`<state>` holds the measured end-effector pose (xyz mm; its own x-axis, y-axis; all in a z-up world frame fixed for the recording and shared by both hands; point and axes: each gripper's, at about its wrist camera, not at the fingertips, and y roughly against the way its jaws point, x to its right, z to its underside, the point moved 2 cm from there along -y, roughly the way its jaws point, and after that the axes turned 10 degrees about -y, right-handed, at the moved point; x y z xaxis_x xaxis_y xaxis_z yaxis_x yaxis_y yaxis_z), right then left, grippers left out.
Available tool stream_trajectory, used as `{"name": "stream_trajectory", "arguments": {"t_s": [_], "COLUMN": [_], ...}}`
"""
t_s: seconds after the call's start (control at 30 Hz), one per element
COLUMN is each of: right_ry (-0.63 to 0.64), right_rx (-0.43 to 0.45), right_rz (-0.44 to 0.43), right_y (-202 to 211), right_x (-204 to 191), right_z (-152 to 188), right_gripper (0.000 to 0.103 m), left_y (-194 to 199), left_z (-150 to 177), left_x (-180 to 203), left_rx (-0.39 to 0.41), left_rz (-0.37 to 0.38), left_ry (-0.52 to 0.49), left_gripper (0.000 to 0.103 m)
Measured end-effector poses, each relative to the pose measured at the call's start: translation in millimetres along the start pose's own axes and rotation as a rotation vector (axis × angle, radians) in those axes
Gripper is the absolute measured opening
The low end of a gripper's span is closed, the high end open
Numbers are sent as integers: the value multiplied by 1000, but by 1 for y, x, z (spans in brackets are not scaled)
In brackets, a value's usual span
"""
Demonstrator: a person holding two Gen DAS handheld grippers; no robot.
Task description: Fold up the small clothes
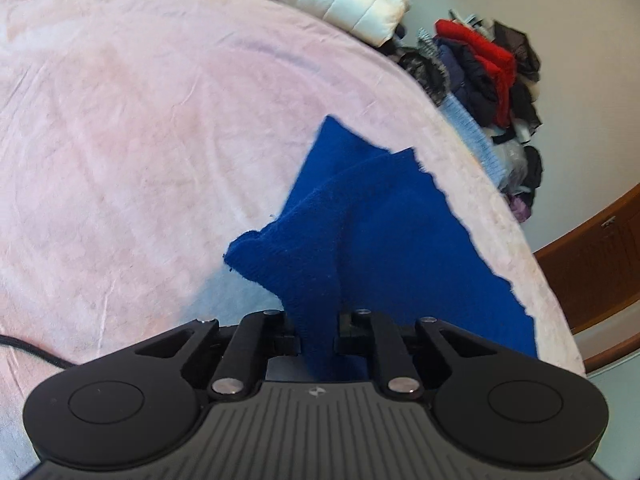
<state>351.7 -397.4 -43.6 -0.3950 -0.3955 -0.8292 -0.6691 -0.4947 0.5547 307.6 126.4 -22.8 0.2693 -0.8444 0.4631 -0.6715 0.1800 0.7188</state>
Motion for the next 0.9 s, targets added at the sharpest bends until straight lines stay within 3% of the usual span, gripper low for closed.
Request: {"name": "stream_trajectory", "arguments": {"t_s": [0.1,0.13,0.23,0.27,0.33,0.4,0.43,0.5,0.6,0.73,0.83,0.9], "right_ry": [-12,-14,-8,-3,23,93,133,195,218,295,333,351], "right_rx": [-20,-12,84,131,215,241,232,167,45,-21,-22,-37], "right_rz": [7,17,51,50,40,24,11,-34,-80,-6,75,148], "right_y": [-8,-6,16,27,48,54,50,26,-30,-98,-132,-148], "right_x": [7,7,6,5,-1,-18,-30,-58,-94,-132,-137,-130], "right_z": [3,1,-11,-16,-31,-46,-51,-59,-70,-71,-71,-73], "right_gripper": [13,21,33,39,43,43,43,44,49,51,59,60], "left_y": [0,0,10,19,42,64,72,72,37,-20,-44,-46], "left_z": [1,0,-4,-6,-12,-18,-20,-21,-12,9,16,18], "left_x": [0,1,-2,-5,-11,-3,8,39,87,121,118,105], "left_rx": [10,5,-18,-5,78,211,283,346,290,204,132,130], "left_rz": [6,2,-8,-32,-138,-255,-288,-263,-148,-237,-289,-266], "left_ry": [-30,-42,-82,-88,-124,-192,-253,-409,-602,-808,-830,-786], "left_gripper": [13,14,20,28,39,58,60,65,69,69,69,75]}}
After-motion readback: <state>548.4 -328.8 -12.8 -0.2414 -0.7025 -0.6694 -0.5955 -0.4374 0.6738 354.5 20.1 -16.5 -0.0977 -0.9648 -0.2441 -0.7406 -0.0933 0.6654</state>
